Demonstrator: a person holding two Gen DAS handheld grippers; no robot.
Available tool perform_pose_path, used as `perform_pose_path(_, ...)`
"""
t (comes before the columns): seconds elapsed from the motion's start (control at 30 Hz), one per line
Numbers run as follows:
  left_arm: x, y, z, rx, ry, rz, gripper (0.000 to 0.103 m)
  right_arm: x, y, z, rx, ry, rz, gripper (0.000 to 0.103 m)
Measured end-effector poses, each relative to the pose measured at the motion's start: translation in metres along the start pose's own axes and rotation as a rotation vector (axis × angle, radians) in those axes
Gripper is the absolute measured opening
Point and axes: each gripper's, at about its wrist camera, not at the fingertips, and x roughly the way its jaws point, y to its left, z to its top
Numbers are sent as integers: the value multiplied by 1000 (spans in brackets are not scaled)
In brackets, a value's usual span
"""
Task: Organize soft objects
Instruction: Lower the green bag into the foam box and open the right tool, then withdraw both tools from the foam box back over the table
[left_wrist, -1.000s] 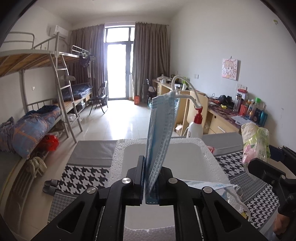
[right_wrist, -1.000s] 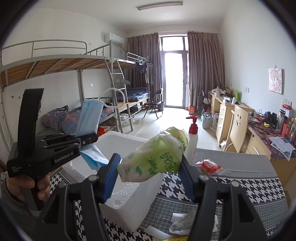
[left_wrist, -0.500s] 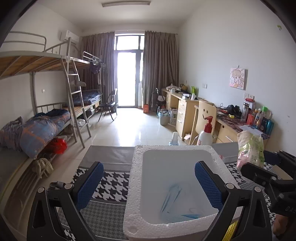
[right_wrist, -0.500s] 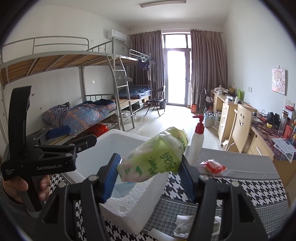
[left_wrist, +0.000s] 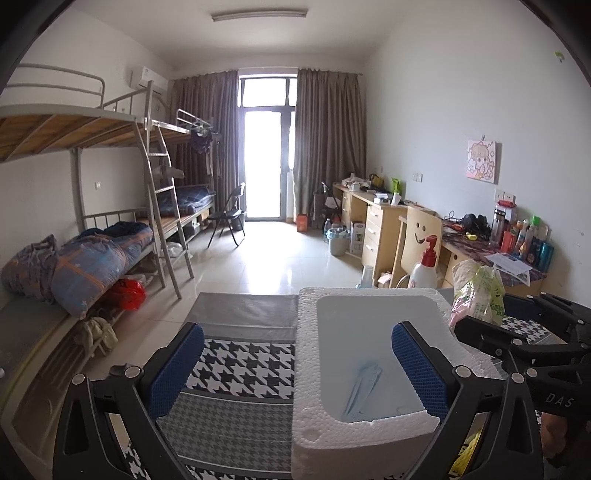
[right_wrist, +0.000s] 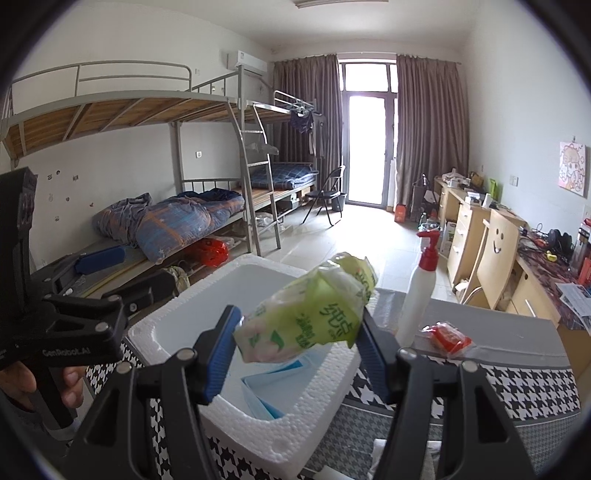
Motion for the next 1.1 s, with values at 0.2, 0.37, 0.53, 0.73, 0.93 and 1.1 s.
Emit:
perform_pose_path(0.2,-3,10,-2,-10,-7,7,102,9,4,0,1,19,3,66)
perform_pose_path(0.37,-6,18,-3,-22,-5,-2,102,15,8,0,3,29,18,66)
perform_pose_path(0.53,-5,20,-5,-26,1,-1,102,21,13,-1,4,48,24,67)
perform_pose_path(0.73,-4,23,-6,-26,5,-2,102,34,8,-4,54,94,29,68)
perform_pose_path(0.93,-3,24,-8,-24,10,-6,102,35,3,-5,90,107,28,82)
perform_pose_path(1.1,-5,22,-8,-23,8,-10,102,30,5,-5,81,99,33,83)
